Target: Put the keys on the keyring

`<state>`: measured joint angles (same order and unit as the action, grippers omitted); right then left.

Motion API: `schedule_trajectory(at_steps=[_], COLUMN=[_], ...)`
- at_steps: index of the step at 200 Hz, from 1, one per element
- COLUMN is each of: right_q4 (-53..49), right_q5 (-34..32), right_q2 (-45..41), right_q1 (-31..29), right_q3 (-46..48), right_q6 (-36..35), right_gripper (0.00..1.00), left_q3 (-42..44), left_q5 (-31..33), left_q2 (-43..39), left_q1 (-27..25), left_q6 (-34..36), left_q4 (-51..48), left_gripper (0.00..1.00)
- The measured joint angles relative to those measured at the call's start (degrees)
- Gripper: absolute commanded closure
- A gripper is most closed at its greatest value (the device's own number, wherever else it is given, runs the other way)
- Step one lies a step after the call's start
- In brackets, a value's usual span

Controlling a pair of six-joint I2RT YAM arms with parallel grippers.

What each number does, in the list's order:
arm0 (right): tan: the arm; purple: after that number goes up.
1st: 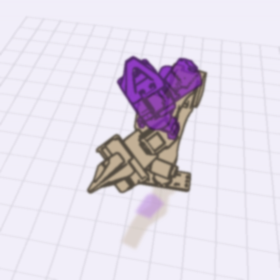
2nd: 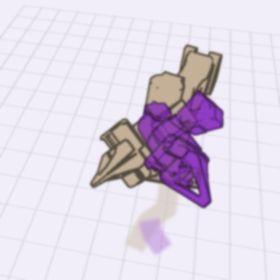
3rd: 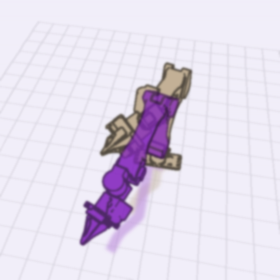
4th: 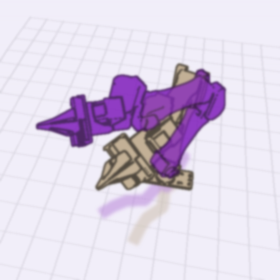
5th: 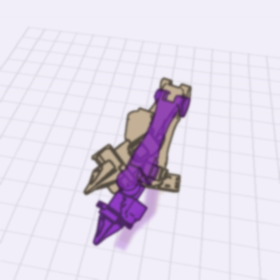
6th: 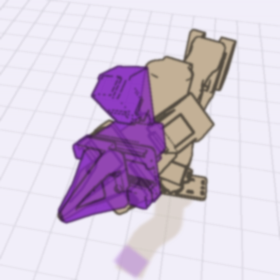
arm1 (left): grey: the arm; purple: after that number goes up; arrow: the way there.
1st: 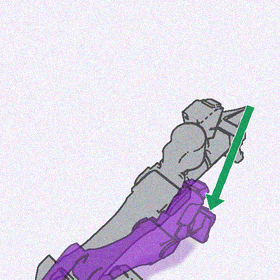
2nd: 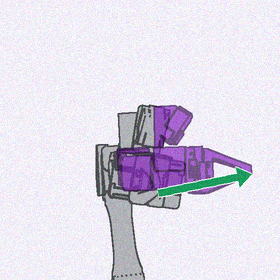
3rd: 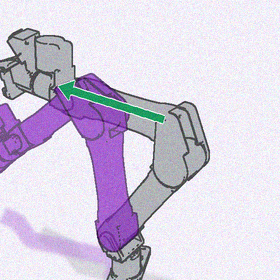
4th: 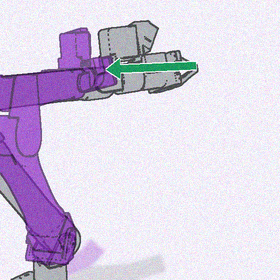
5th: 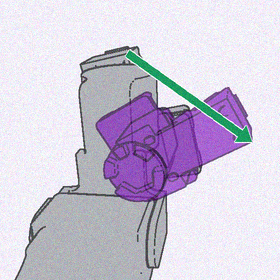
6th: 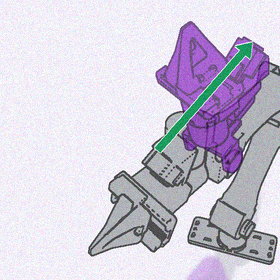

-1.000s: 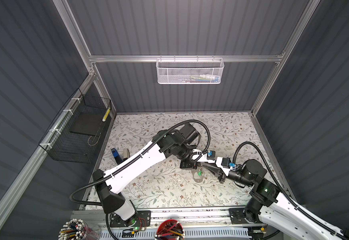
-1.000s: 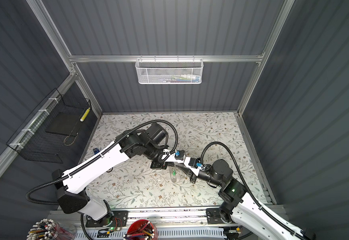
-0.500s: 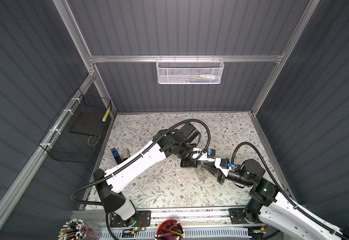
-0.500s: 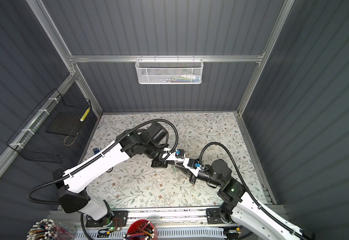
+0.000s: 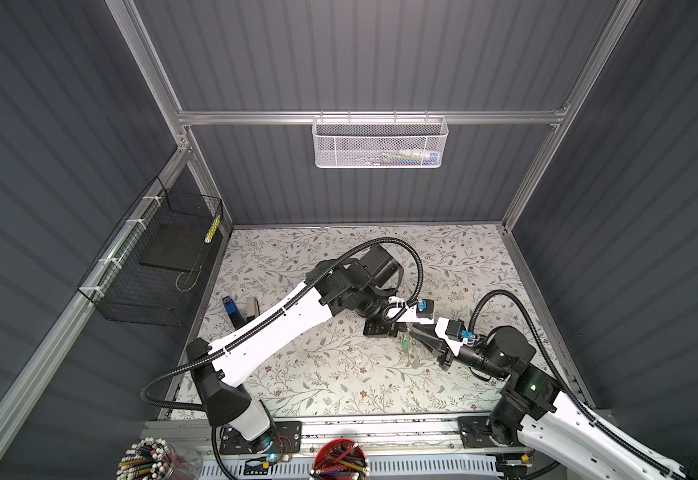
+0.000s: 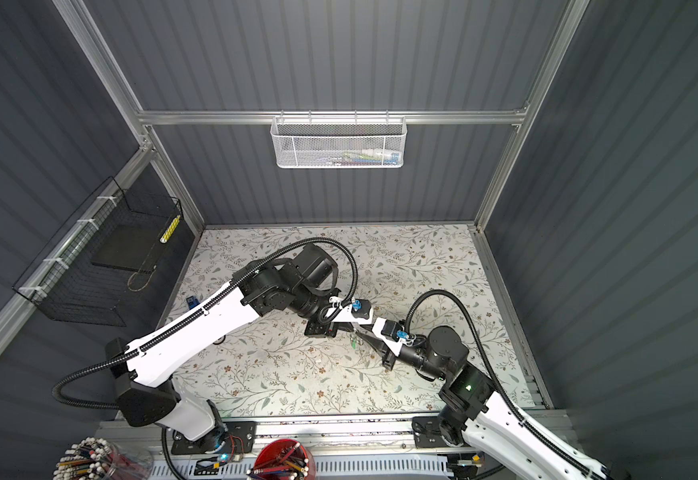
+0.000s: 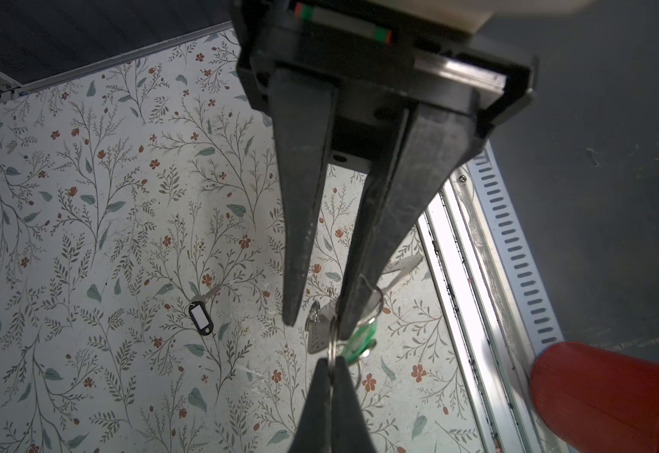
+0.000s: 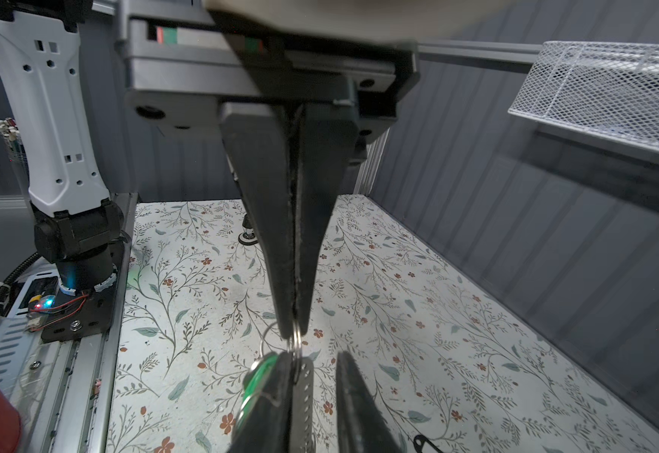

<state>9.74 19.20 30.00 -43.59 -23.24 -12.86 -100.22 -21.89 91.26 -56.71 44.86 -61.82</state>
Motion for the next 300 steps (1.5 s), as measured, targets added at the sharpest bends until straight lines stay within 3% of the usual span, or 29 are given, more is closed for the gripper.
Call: schedule_trajectory(at_steps=[56, 88, 97, 112, 154, 205, 300], right_q4=[0.42, 0.55, 0.68, 1.11, 3.63, 7.56, 11.96], right_q5=[0.09, 0.81, 1.25, 1.42, 1.64, 2.49, 2.45], right_q2=[0.11, 0.44, 0.66, 0.85, 0.68, 0.31, 0.48], right_q1=[0.00, -0.02, -0.07, -0.04, -0.04, 0.02, 0.04], right_q3=[0.00, 0.00, 0.00, 0.00, 0.98, 1.97, 1.99], right_q6=[0.44, 0.87, 0.90, 1.44, 3.28, 5.64, 8.41], right_gripper=[0.83, 0.93, 0.96, 0.98, 1.00, 1.00, 1.00], left_q3=[0.00, 0.00, 0.00, 0.26, 13.90, 30.99, 45.00], left_q5=[-0.44, -0.44, -0.44, -0.48, 2.03, 4.35, 0.37], left_q2=[0.00, 0.00, 0.00, -0.11, -9.25, -23.37, -25.62], left_q1=[0.00, 0.00, 0.00, -0.09, 0.09, 1.57, 0.42], left_q6=[0.00, 0.02, 0.04, -0.17, -4.92, -14.01, -23.45], left_q4=[0.17, 0.20, 0.15, 0.83, 12.50, 29.38, 47.47], left_gripper=[1.00, 1.00, 0.84, 0.66, 0.49, 0.47, 0.51])
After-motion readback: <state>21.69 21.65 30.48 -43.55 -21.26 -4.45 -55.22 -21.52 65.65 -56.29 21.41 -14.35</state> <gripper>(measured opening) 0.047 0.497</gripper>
